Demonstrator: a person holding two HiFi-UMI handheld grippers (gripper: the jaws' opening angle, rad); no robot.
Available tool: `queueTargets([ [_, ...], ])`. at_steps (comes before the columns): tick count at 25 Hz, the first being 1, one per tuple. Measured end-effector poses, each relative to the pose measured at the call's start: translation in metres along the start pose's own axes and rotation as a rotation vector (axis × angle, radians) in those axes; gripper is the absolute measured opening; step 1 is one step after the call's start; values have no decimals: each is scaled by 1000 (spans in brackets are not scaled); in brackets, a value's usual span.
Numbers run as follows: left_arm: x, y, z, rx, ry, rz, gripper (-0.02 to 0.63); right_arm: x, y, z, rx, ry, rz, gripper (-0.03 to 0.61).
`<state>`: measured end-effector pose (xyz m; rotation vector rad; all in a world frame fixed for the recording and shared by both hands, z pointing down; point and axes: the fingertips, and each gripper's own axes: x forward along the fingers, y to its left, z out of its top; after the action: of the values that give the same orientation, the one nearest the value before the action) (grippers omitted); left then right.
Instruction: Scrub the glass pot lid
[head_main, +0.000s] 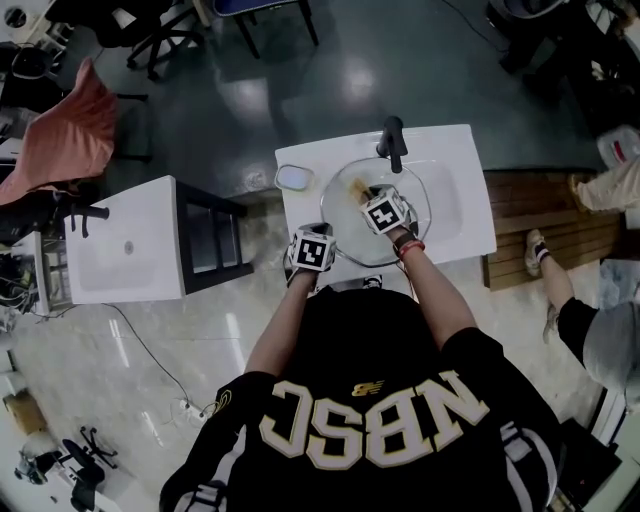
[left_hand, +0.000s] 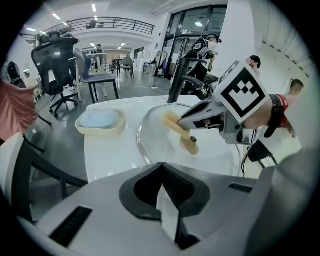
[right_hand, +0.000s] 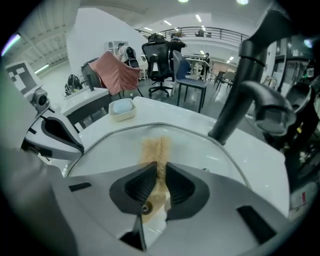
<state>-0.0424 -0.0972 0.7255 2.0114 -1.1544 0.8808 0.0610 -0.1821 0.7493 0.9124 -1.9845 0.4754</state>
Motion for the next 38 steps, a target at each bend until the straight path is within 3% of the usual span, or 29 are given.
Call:
queueTargets([
  [5,1,0,-2,-14,4,1,17,-14,-43,-11,-3,28,-141,64],
  [10,0,0,-1,-32,-7,1,17,-34,-68,-35,-14,88,-218,63],
  [18,1,2,-1,-41,-13,-14,17,-63,-67,-75,-189,178,-271,57],
  [21,1,2,-1,-35,-7,-19,18,-69,-55,-85,-186,200,-217,52],
  [26,2,3,-3,-22,-3,-21,17,-75,-15,-102,-146,266,-53,52],
  [31,2,2,-2,-22,-2,-32,18,-69,38,-99,-119,246,121,55],
  [38,1,-2,-1,6,-1,-27,18,-39,74,-60,-175,182,206,55],
])
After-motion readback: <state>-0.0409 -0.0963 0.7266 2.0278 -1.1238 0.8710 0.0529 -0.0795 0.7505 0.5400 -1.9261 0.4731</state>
